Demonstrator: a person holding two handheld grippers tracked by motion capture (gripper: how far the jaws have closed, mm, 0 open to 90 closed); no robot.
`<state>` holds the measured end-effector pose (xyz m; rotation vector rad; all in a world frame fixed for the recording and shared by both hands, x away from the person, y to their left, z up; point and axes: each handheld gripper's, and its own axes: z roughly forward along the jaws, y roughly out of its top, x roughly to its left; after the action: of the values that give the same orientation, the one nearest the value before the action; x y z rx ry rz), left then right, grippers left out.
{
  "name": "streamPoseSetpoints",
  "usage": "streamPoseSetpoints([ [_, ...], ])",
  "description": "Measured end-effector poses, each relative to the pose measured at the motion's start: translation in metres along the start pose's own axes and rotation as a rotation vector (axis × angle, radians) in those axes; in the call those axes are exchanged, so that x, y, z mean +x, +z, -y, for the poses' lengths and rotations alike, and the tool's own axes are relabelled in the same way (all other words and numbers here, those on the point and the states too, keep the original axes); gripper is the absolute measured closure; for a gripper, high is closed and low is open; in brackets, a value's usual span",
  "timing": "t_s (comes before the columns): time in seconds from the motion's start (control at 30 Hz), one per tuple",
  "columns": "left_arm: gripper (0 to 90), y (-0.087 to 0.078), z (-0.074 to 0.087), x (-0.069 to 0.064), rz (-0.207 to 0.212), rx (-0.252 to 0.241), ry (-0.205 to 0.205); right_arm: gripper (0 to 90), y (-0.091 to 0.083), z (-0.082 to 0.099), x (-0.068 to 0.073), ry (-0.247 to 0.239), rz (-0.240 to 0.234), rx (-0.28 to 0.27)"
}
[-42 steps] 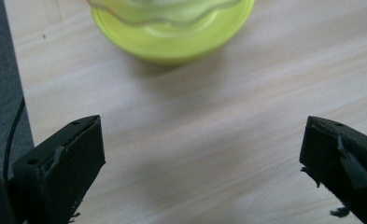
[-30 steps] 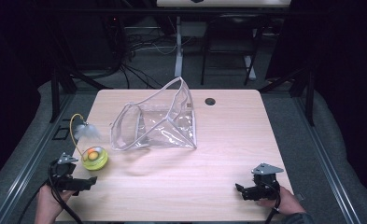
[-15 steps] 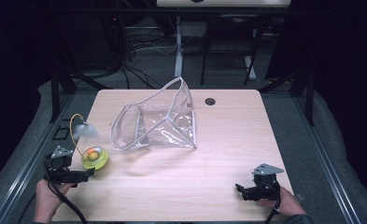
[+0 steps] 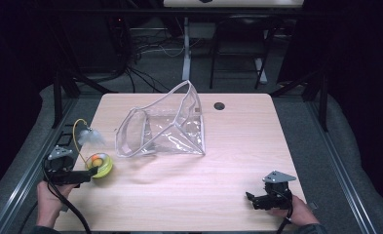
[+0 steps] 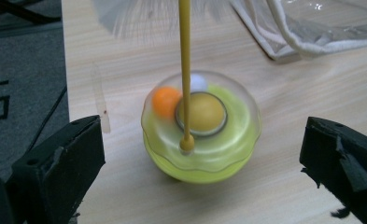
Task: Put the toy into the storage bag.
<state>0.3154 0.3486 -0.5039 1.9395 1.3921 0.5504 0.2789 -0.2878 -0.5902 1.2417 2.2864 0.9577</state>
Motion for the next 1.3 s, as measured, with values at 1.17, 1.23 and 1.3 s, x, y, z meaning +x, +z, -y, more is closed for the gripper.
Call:
streamPoseSetpoints([
  [1.17,73.8,-0.017,-0.023,0.003,-0.023,-0.113,0.002,0.0,0.0,0.0,0.0,0.001,0.0,-0.001],
  [1.23,75.0,-0.017,-0.022,0.003,-0.024,-0.117,0.002,0.0,0.0,0.0,0.0,0.001,0.0,-0.001],
  [1.3,78.0,-0.017,-0.023,0.002,-0.027,-0.11,0.005,0.0,0.0,0.0,0.0,0.001,0.0,-0.001],
])
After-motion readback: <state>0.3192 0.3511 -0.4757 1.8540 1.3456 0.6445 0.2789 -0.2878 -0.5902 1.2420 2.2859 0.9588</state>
